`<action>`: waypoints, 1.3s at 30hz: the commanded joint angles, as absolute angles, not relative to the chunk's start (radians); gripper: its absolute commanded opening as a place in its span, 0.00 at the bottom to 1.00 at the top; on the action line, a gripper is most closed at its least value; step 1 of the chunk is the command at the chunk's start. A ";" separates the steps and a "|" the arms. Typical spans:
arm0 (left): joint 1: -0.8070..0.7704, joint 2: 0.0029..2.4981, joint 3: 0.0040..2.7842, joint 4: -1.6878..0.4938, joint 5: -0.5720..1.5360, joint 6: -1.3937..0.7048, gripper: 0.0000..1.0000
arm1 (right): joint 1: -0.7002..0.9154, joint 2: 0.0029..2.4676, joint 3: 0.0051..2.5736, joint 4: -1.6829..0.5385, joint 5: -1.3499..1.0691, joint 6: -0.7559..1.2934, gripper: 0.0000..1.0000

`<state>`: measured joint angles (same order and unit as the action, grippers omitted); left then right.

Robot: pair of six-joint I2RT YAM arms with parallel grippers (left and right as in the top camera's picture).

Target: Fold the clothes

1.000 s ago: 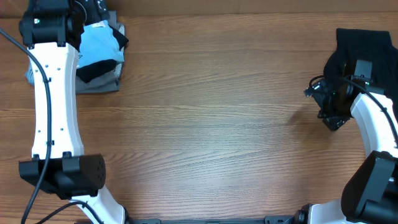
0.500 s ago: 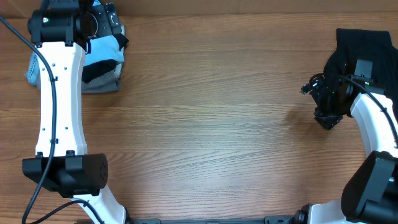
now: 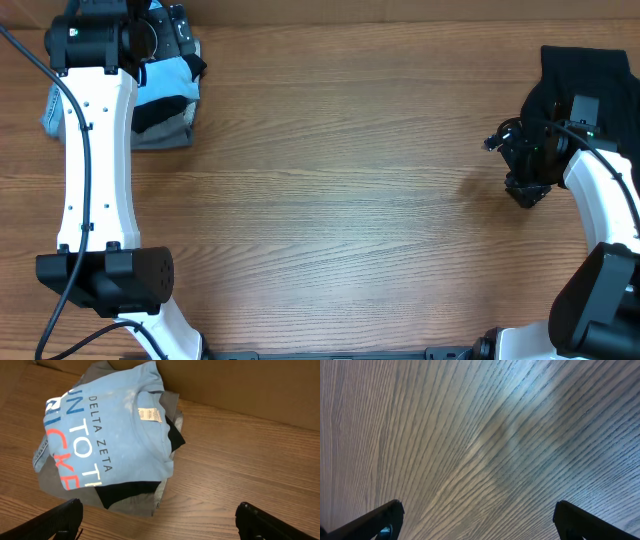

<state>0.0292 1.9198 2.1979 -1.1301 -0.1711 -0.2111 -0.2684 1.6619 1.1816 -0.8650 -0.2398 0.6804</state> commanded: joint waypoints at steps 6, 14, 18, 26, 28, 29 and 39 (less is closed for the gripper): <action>0.026 1.926 2.201 -1.129 -0.163 -0.225 1.00 | -0.271 1.630 1.199 -0.861 -0.173 0.685 1.00; 0.026 1.926 2.201 -1.129 -0.163 -0.225 1.00 | -0.268 1.448 1.199 -0.872 -0.050 0.678 1.00; 0.026 1.926 2.201 -1.129 -0.163 -0.225 1.00 | -0.255 1.269 1.195 -0.961 0.067 0.678 1.00; 0.026 1.926 2.201 -1.129 -0.163 -0.225 1.00 | -0.050 0.924 1.124 -0.882 0.230 0.590 1.00; 0.026 1.926 2.201 -1.129 -0.163 -0.225 1.00 | 0.004 0.834 1.089 -0.857 0.255 0.547 1.00; 0.026 1.926 2.201 -1.129 -0.163 -0.225 1.00 | 0.028 0.779 1.065 -0.849 0.273 0.542 1.00; 0.026 1.926 2.201 -1.129 -0.163 -0.225 1.00 | 0.055 0.389 0.802 -0.832 0.287 0.471 1.00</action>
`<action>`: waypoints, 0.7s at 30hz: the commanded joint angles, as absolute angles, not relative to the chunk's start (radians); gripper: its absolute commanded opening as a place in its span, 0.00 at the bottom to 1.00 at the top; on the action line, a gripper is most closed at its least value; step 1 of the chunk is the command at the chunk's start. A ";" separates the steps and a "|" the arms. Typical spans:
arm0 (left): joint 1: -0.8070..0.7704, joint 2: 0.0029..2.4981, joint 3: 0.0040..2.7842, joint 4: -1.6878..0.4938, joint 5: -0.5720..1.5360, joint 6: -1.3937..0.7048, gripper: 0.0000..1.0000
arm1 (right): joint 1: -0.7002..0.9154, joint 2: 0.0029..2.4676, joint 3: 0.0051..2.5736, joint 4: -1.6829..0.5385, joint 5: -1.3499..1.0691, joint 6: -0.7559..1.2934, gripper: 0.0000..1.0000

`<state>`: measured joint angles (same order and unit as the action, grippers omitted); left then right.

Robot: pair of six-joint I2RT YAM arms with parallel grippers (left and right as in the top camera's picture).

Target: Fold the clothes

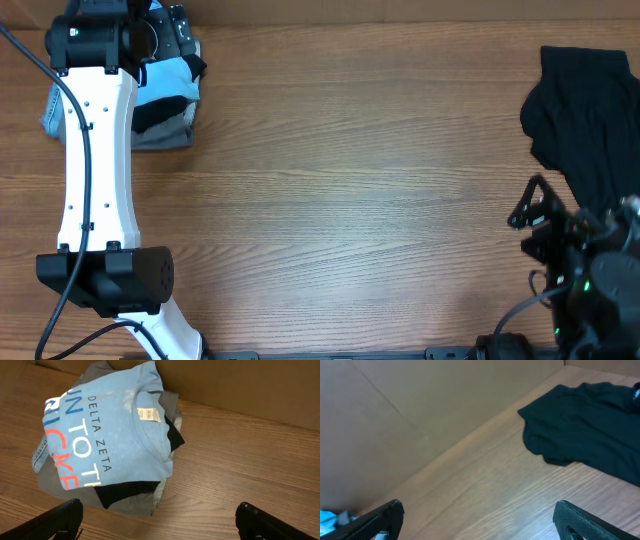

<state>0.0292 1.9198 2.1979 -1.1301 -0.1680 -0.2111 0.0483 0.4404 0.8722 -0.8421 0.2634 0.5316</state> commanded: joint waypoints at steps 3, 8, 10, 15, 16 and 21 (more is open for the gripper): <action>0.026 1.926 2.201 -1.129 -0.163 -0.225 1.00 | 0.055 0.321 0.707 -0.776 0.287 0.462 1.00; 0.026 1.926 2.201 -1.129 -0.163 -0.225 1.00 | 0.067 0.171 0.502 -0.574 0.195 0.346 1.00; 0.026 1.926 2.201 -1.129 -0.163 -0.225 1.00 | 0.073 0.126 0.438 -0.508 0.182 0.339 1.00; 0.026 1.926 2.201 -1.129 -0.163 -0.225 1.00 | 0.080 0.038 0.303 -0.381 0.169 0.339 1.00; 0.026 1.926 2.201 -1.129 -0.163 -0.225 1.00 | 0.080 0.023 0.278 -0.357 0.161 0.339 1.00; 0.026 1.926 2.201 -1.129 -0.163 -0.225 1.00 | 0.079 0.003 0.167 -0.207 0.128 0.339 1.00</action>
<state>0.0292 1.9198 2.1979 -1.1305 -0.1677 -0.2111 0.0738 0.0166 0.2214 -0.2714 0.1608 0.3542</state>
